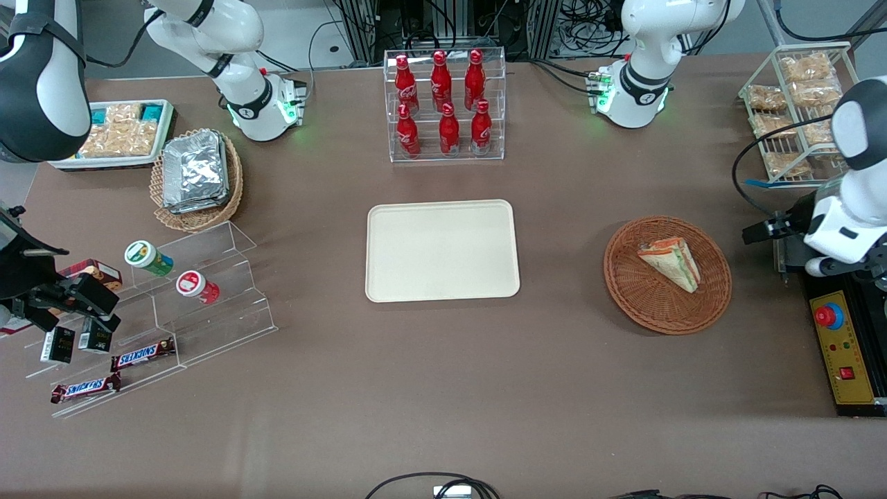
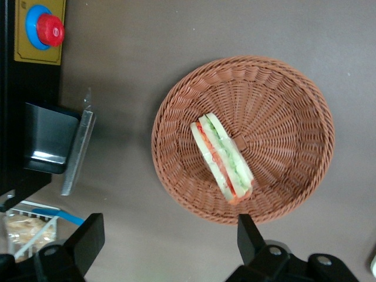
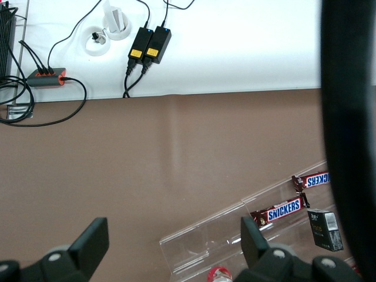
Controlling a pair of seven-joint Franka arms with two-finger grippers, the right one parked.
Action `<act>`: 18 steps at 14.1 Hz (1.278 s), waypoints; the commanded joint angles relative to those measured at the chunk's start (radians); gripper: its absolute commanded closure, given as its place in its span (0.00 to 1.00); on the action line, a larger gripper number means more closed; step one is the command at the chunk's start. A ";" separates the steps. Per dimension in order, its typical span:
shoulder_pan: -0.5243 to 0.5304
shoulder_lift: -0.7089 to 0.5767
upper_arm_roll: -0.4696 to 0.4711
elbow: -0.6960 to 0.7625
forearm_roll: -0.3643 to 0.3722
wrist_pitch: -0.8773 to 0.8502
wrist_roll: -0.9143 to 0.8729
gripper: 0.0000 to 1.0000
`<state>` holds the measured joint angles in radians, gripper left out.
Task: Place sandwich from basket to tray
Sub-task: 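Move the left gripper over the wrapped sandwich in the wicker basket, then lower the open left gripper around the sandwich and close it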
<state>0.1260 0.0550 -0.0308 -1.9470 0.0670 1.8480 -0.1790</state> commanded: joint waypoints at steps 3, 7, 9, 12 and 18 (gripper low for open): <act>-0.014 -0.066 -0.018 -0.255 -0.004 0.271 -0.187 0.00; -0.014 -0.040 -0.057 -0.289 -0.004 0.316 -0.302 0.00; -0.014 -0.023 -0.081 -0.323 -0.004 0.384 -0.362 0.00; -0.014 -0.014 -0.096 -0.383 -0.004 0.486 -0.416 0.00; -0.014 0.008 -0.098 -0.473 -0.003 0.611 -0.433 0.00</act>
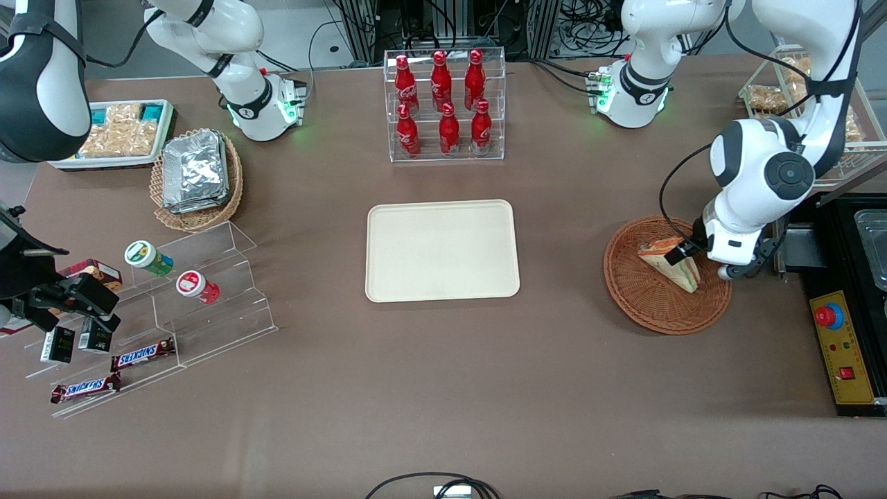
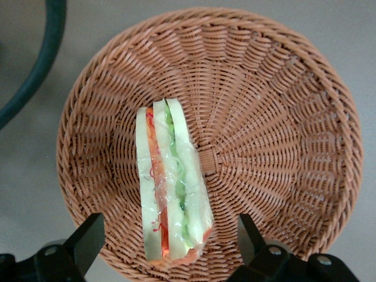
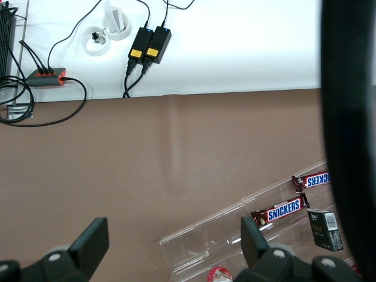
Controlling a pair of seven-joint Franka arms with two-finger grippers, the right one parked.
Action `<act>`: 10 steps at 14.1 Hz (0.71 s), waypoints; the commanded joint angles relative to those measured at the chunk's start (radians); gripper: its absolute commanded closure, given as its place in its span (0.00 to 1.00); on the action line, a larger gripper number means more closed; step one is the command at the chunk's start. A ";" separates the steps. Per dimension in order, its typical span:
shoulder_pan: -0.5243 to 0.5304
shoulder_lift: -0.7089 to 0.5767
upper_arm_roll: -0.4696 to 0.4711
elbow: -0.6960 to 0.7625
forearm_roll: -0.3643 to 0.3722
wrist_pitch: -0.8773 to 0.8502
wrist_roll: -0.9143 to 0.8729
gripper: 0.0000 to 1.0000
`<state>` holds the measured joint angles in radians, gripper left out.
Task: Place sandwich from basket to tray
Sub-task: 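Lower the open left gripper around the sandwich and close it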
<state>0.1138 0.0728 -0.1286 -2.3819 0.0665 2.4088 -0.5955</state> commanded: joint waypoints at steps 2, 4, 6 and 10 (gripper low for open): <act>0.000 0.004 0.000 -0.071 -0.002 0.113 -0.035 0.00; -0.002 0.031 0.001 -0.082 -0.001 0.150 -0.056 0.00; -0.002 0.045 0.001 -0.082 0.001 0.153 -0.056 0.00; 0.001 0.068 0.003 -0.082 0.004 0.178 -0.056 0.84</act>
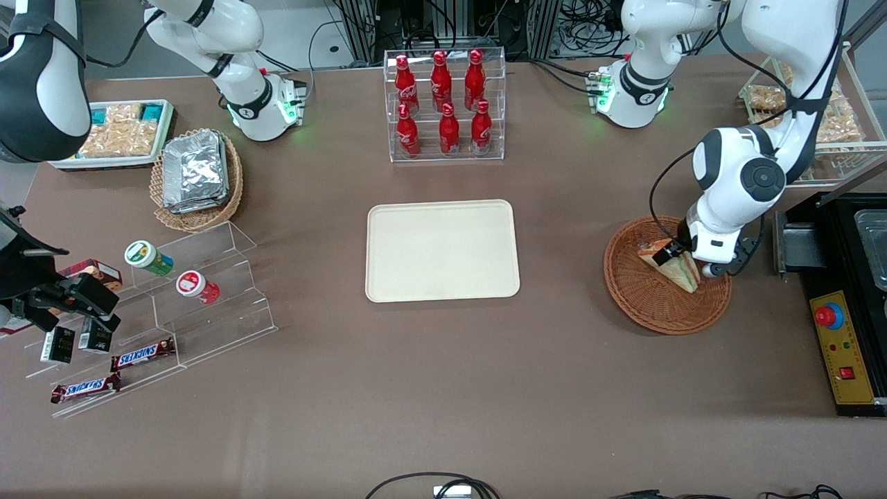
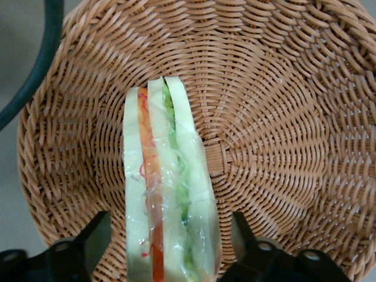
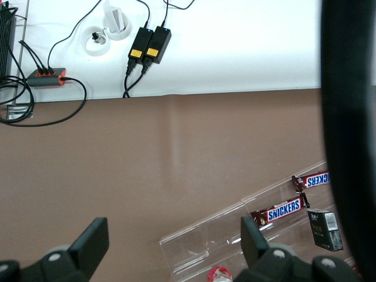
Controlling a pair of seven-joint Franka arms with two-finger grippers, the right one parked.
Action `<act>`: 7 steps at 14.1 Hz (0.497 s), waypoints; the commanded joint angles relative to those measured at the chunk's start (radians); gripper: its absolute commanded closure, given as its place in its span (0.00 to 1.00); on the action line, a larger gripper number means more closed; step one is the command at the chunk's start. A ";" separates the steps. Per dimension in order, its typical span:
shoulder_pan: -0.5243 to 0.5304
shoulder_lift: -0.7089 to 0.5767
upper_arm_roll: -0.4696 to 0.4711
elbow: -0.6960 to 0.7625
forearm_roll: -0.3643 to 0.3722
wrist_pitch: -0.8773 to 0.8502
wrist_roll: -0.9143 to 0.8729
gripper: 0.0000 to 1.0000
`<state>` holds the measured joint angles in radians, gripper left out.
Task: Place sandwich from basket to tray
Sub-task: 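Lower the open left gripper around the sandwich and close it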
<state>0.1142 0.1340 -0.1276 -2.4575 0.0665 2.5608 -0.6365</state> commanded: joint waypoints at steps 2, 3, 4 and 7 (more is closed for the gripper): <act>0.004 0.009 0.002 -0.005 0.004 0.025 -0.015 1.00; 0.004 0.007 0.000 -0.003 0.004 0.024 -0.015 1.00; 0.005 0.007 0.002 -0.003 0.004 0.019 -0.015 1.00; 0.009 -0.005 0.002 0.005 0.004 -0.002 -0.014 1.00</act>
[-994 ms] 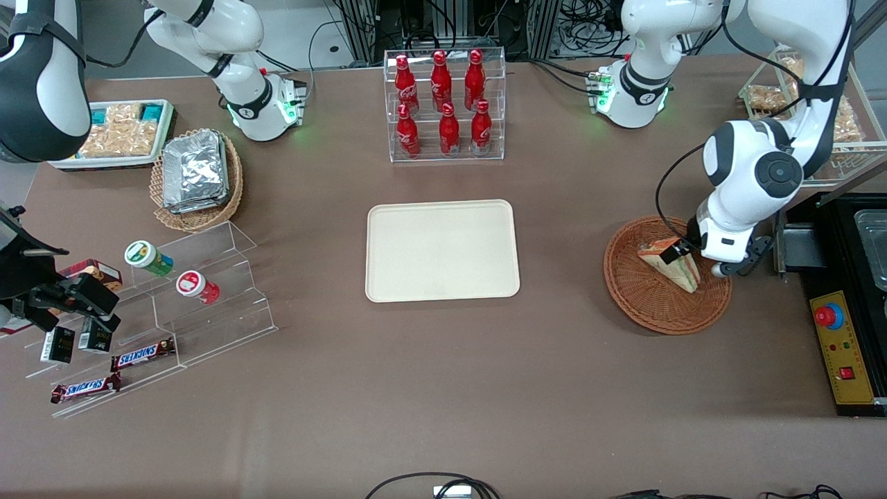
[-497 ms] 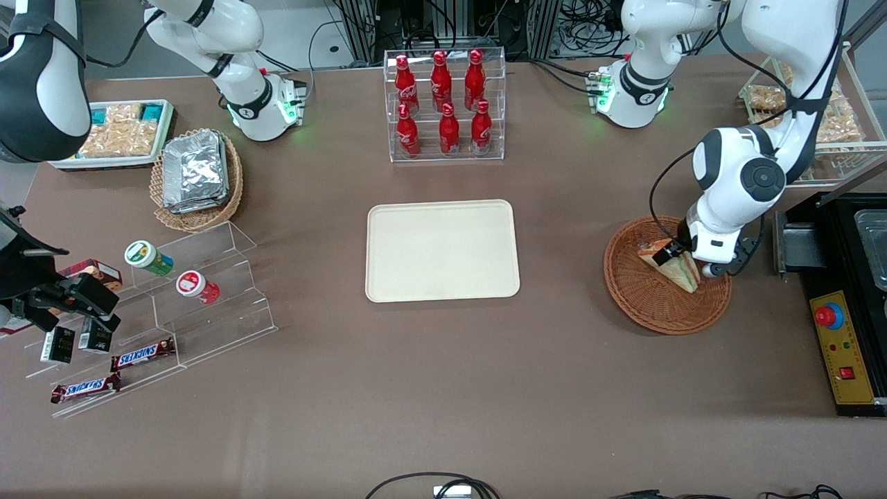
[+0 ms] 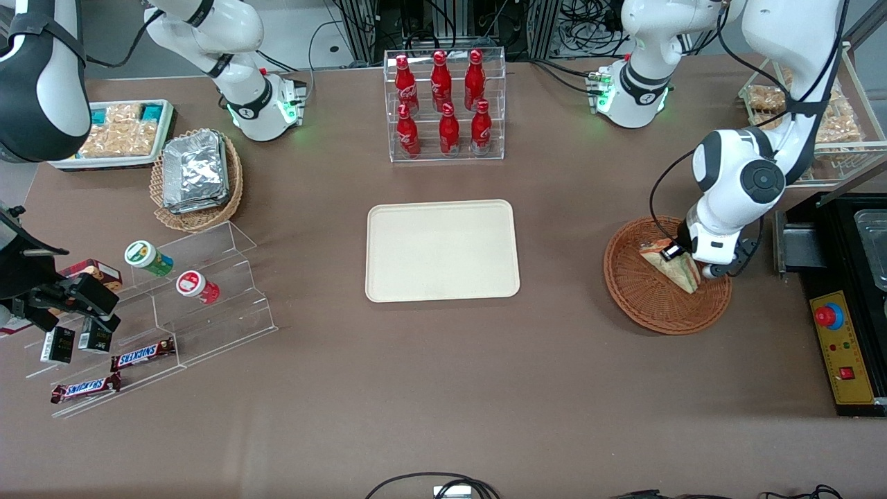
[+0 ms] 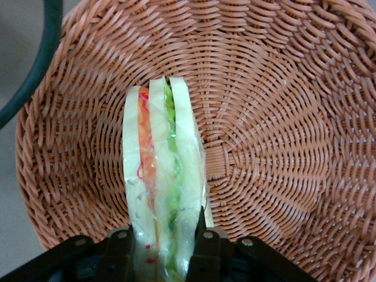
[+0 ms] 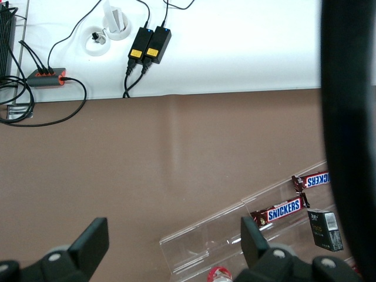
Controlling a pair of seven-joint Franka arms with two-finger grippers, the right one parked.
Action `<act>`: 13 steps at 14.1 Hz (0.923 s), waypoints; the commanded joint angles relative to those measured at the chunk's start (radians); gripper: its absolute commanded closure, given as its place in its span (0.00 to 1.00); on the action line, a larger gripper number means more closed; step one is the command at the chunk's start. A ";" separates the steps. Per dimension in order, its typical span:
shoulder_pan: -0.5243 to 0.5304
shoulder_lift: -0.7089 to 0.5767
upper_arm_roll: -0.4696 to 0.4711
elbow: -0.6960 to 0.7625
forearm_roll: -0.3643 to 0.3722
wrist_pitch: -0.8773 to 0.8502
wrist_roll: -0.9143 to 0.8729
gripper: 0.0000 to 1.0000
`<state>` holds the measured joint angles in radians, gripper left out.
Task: Place sandwich from basket to tray
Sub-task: 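Lower the open left gripper around the sandwich and close it, then lift the sandwich out of the basket with the left gripper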
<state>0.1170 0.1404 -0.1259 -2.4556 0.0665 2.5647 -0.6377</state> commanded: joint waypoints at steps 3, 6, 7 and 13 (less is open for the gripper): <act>0.007 -0.067 0.003 0.026 0.003 -0.082 0.004 1.00; -0.003 -0.107 -0.003 0.123 0.006 -0.265 0.007 1.00; -0.008 -0.107 -0.021 0.180 0.006 -0.346 0.003 1.00; -0.011 -0.101 -0.188 0.411 -0.005 -0.586 -0.052 1.00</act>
<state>0.1072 0.0283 -0.2631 -2.0940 0.0656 2.0214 -0.6477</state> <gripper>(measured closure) 0.819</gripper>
